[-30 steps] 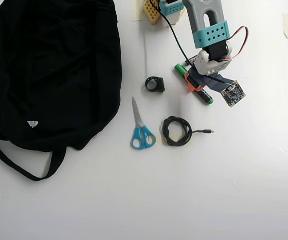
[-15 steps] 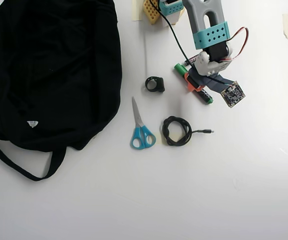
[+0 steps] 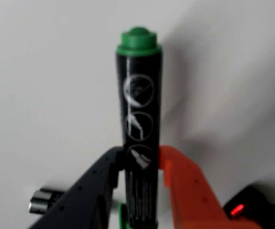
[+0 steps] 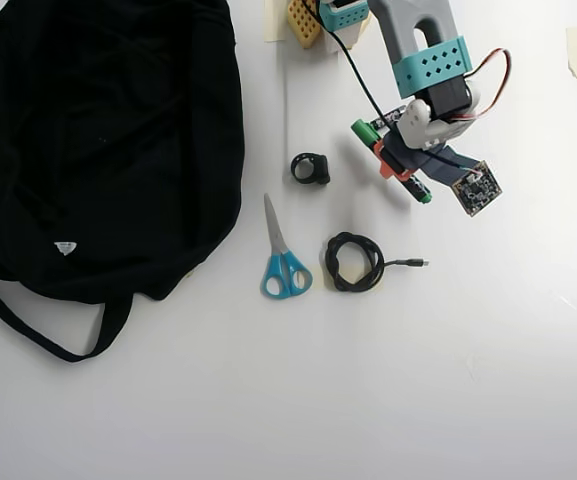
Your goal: Put the green marker into the black bag
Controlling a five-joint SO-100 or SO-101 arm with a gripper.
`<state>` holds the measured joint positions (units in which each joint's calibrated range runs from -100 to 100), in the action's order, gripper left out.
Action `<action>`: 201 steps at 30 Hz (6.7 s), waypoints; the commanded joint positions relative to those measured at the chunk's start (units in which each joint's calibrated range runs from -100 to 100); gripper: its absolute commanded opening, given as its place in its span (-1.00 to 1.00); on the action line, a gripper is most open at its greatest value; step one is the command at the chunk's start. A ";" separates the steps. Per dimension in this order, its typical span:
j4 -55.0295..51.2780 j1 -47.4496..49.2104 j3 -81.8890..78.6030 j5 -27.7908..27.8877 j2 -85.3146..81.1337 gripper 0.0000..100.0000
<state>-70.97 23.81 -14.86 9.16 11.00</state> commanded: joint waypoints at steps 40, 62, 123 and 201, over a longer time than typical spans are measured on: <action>-27.91 -13.56 26.18 -7.32 -13.99 -0.96; -27.22 -30.69 26.00 -9.47 -16.73 -0.96; -6.54 -38.09 16.48 -18.49 -17.22 -0.95; -0.52 -12.59 -83.79 -13.20 -110.34 -0.95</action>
<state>-70.80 10.87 -96.46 -3.69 -98.67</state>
